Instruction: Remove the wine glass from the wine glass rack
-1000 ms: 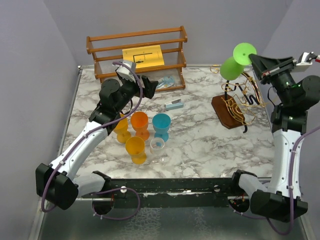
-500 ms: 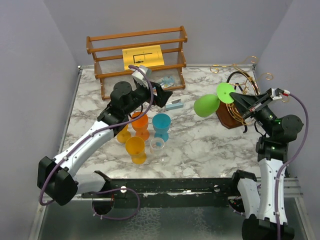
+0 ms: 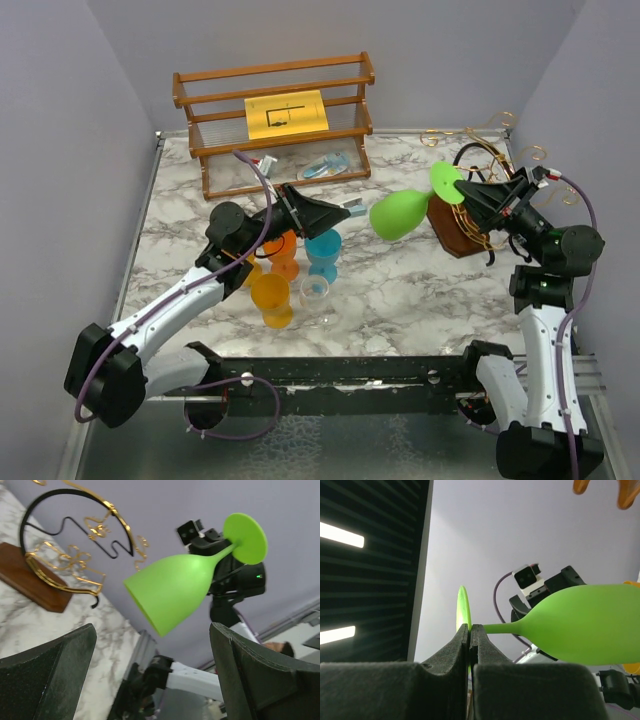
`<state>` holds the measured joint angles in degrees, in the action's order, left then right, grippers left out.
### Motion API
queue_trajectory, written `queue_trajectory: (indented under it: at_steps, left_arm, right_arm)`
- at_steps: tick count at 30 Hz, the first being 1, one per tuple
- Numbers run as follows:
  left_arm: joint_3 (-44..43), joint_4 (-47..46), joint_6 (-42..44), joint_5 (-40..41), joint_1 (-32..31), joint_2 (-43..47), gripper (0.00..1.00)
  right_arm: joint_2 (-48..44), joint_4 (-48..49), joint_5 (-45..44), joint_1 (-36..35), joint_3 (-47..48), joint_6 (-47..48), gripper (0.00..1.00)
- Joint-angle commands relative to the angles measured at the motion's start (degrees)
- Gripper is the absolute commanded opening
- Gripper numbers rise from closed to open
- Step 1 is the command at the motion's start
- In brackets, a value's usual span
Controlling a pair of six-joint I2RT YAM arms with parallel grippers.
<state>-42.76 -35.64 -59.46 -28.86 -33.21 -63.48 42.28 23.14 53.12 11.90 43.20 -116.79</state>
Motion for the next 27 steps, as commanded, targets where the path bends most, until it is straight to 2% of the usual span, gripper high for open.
queue_trajectory:
  at_steps: [1,4,12,19,27]
  left_arm:
    - [0.22,-17.66,-15.29,-5.29,-2.1,-2.1,0.99]
    - [0.08,-21.61,-18.18,-5.27,-4.66,-4.86,0.99]
    - [1.62,-42.17,-28.22,-4.36,-9.05,-11.97,0.95]
    - [-0.02,-49.07,-31.14,-2.92,-11.76,-15.47,0.89]
    - [0.66,-60.8,-34.59,0.22,-13.37,-18.67,0.73]
  right_arm:
    - [0.25,7.77,2.0,-1.67,2.27,-9.1,0.01]
    - [0.55,8.82,1.97,-2.01,3.51,-10.24,0.01]
    - [0.45,8.86,1.8,-2.62,5.21,-10.47,0.01]
    - [-0.56,8.88,1.24,-2.67,3.6,-10.4,0.01]
    - [-1.08,6.48,0.63,-2.72,2.73,-7.58,0.01]
